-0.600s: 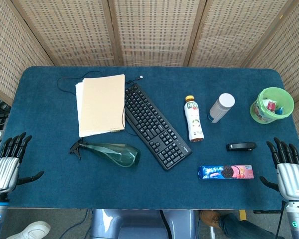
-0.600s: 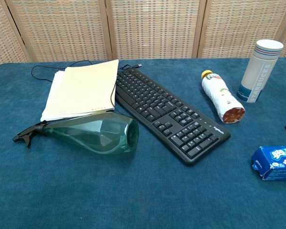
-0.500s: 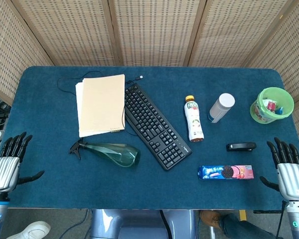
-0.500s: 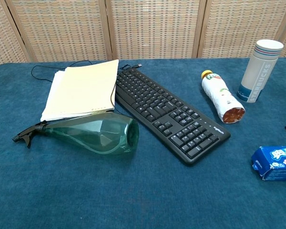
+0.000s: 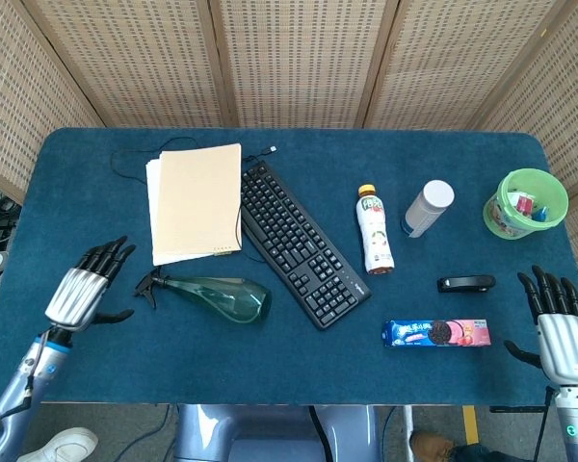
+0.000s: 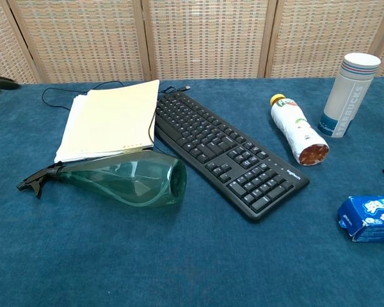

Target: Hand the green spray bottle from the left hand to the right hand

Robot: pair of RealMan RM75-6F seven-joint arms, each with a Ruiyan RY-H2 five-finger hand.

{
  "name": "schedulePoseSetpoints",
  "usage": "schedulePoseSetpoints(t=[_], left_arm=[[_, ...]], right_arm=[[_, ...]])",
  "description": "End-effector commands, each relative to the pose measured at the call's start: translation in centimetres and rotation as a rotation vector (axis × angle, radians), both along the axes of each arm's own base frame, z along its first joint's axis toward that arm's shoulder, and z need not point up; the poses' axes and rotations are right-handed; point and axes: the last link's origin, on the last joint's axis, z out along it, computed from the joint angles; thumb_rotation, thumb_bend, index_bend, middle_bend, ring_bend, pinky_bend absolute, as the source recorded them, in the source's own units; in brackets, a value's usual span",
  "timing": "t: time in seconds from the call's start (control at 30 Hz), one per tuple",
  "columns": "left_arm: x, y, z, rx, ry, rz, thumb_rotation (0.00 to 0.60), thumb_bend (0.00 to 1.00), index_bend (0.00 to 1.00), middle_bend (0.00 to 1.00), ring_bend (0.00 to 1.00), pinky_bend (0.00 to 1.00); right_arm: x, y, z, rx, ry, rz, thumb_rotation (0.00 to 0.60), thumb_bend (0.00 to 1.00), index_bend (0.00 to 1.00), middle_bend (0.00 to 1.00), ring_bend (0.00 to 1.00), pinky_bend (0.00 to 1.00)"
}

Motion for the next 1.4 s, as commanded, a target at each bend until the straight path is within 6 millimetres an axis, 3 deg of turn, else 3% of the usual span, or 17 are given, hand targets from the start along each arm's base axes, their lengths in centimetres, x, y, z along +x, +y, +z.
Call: schedulePoseSetpoints(t=[0.03,0.13,0.33,0.7,1.03,1.27,1.4], left_arm=[[1.6,2.4,-3.6,-0.069,0.024,-0.091,0.600,0.00,0.14,0.10,0.22,0.24],[1.7,3.1,-5.0,-0.087,0.055,-0.096,0.600,0.00,0.20,0.15,0.26,0.27],[2.5,4.4,-8.6,-0.138,0.104,-0.080,0.600,0.01,0.21,0.15,0.26,0.27],[3.6,5.3,-10.7,-0.154,0.120,-0.056,0.600,0.05,0.25,0.16,0.27,0.32],[4.0,5.5,-10.5,-0.118,0.107,-0.052,0.600,0.21,0.59,0.48,0.54,0.53],[4.6,6.1,-8.2,-0.073,0.035,-0.053,0.600,0.23,0.62,0.50,0.56,0.54],[6.1,7.1,-6.5,-0.041,0.007,-0.077,0.600,0.23,0.62,0.50,0.56,0.54]], right_arm=[[-0.1,-0.1,0.0,-0.002,0.002,-0.007,0.600,0.00,0.00,0.00,0.00,0.00],[-0.3,-0.2,0.0,-0.005,0.004,-0.013,0.600,0.00,0.00,0.00,0.00,0.00],[-0.6,-0.2,0.0,-0.005,0.011,-0.027,0.600,0.00,0.00,0.00,0.00,0.00],[-0.7,-0.2,0.0,-0.003,0.005,-0.027,0.600,0.00,0.00,0.00,0.00,0.00],[-0.6,-0.2,0.0,0.001,-0.001,-0.024,0.600,0.00,0.00,0.00,0.00,0.00],[-0.3,-0.1,-0.4,0.017,0.004,-0.012,0.600,0.00,0.00,0.00,0.00,0.00],[0.7,-0.6,-1.0,0.044,0.018,0.019,0.600,0.00,0.00,0.00,0.00,0.00]])
